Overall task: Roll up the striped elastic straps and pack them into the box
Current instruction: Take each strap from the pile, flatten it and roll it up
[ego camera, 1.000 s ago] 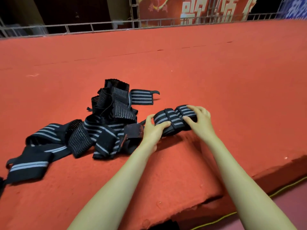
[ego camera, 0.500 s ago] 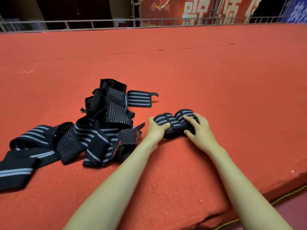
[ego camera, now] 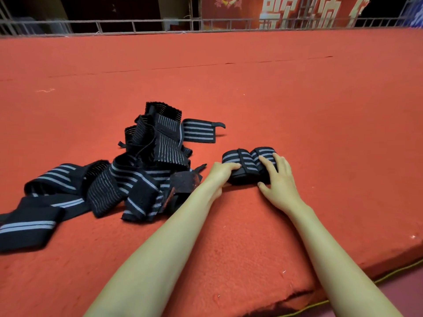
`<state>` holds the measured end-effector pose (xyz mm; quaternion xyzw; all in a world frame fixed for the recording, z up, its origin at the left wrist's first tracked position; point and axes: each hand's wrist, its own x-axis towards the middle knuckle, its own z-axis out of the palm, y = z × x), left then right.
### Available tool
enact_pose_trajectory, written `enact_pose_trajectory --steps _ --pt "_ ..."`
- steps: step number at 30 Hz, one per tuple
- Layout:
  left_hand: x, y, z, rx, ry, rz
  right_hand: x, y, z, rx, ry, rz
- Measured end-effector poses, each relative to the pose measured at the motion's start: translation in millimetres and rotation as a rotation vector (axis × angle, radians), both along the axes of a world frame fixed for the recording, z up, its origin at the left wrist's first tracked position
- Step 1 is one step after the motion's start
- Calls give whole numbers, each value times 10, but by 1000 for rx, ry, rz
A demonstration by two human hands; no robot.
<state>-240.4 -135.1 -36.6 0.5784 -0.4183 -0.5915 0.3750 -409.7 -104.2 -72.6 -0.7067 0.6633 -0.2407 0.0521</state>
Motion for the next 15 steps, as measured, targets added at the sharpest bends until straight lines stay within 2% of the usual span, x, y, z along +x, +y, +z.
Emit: enact_pose_trajectory --steps 4,8,15 --pt "-52 30 80 24 -264 -9 15 21 49 55 19 -22" --pt "-31 186 192 -38 -477 -9 -6 40 188 125 39 -15" --pt "154 476 340 -377 -590 -114 182 270 423 76 82 50"
